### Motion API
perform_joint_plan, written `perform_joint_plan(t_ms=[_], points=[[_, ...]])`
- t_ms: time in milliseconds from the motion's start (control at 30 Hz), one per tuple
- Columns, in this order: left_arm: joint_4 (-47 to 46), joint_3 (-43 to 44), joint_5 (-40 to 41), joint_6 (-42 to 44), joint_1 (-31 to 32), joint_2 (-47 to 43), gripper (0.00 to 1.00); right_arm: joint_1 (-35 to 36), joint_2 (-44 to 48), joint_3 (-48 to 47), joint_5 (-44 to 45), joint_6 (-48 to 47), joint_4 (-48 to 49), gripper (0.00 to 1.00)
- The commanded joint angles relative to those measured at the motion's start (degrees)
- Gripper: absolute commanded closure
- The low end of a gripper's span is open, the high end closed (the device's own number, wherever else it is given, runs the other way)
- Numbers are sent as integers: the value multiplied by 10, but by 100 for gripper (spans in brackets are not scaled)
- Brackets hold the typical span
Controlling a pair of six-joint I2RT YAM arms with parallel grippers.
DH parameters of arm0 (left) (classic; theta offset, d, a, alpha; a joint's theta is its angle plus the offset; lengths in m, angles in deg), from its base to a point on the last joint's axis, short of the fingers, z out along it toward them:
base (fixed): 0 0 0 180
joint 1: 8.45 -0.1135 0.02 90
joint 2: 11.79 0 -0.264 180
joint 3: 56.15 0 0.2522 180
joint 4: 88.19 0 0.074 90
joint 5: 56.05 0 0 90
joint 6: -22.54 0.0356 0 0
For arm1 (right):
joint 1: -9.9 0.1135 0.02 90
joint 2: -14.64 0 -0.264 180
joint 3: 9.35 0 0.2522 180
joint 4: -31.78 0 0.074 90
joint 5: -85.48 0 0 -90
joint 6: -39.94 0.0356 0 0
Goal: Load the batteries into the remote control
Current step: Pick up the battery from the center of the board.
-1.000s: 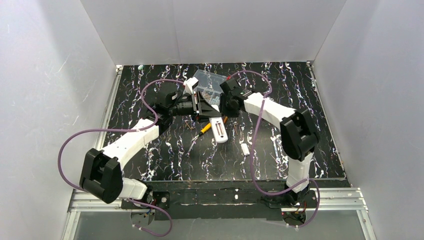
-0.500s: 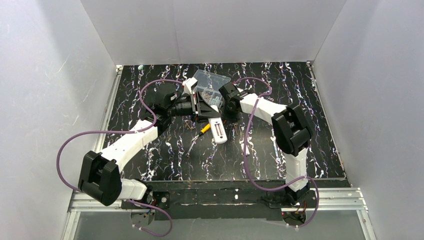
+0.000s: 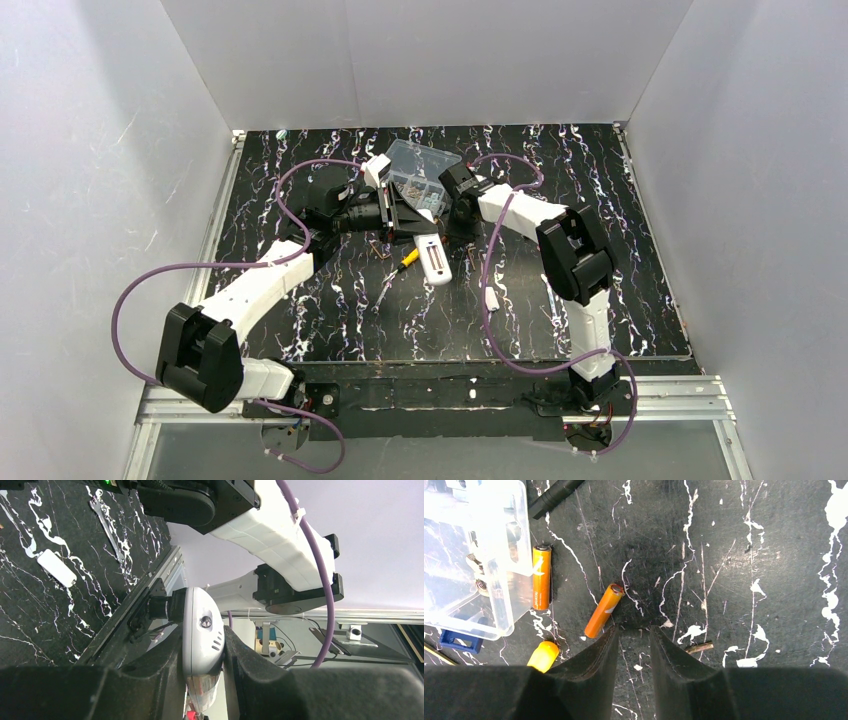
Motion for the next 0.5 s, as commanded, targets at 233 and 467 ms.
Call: perform_joint_plan(t_ms=[233,467], points=[[-27,3,-30,-5,-6,-26,100,-3,35,2,1,12,10,68],[-29,11,-35,-10,-6,-20,100,-3,33,-18,-13,23,17,58]])
